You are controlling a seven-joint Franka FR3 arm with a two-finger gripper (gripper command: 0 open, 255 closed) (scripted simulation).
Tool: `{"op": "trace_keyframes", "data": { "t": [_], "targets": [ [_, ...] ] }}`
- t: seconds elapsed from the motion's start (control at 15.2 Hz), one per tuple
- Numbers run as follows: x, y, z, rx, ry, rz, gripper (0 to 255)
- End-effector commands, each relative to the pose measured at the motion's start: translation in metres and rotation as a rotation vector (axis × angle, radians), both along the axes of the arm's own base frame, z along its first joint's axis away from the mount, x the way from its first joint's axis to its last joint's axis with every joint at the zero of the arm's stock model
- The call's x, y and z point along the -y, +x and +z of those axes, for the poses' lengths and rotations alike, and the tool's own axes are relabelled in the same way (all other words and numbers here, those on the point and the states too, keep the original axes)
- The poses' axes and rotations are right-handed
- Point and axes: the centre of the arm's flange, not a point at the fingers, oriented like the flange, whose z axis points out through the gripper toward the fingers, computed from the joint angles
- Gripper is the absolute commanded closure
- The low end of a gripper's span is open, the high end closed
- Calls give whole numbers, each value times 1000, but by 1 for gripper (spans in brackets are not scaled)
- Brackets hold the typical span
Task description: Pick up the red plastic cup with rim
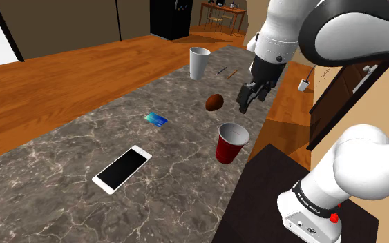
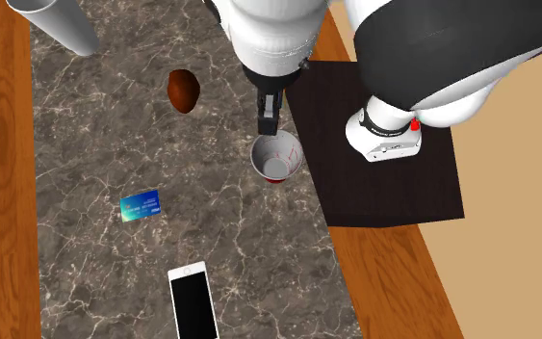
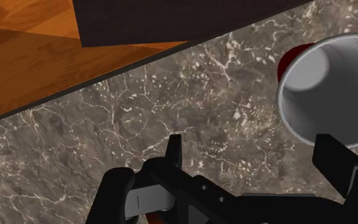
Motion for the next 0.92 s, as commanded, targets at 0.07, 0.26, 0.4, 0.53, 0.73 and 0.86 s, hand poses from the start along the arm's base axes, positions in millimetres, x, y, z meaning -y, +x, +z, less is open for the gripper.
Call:
{"op": "trace_keyframes", "data": {
  "t": [0.07,0.26,0.4,0.53,0.73,0.86],
  "targets": [
    [-39,-4,-17,8,-8,0,0],
    [-75,-10,-35,16,-16,2,0],
    [-99,-13,-47,21,-22,3,0],
    [-121,-16,-58,25,-27,3,0],
    [-121,-16,-74,25,-27,3,0],
    [-121,-16,-84,25,-27,3,0]
  ]
}}
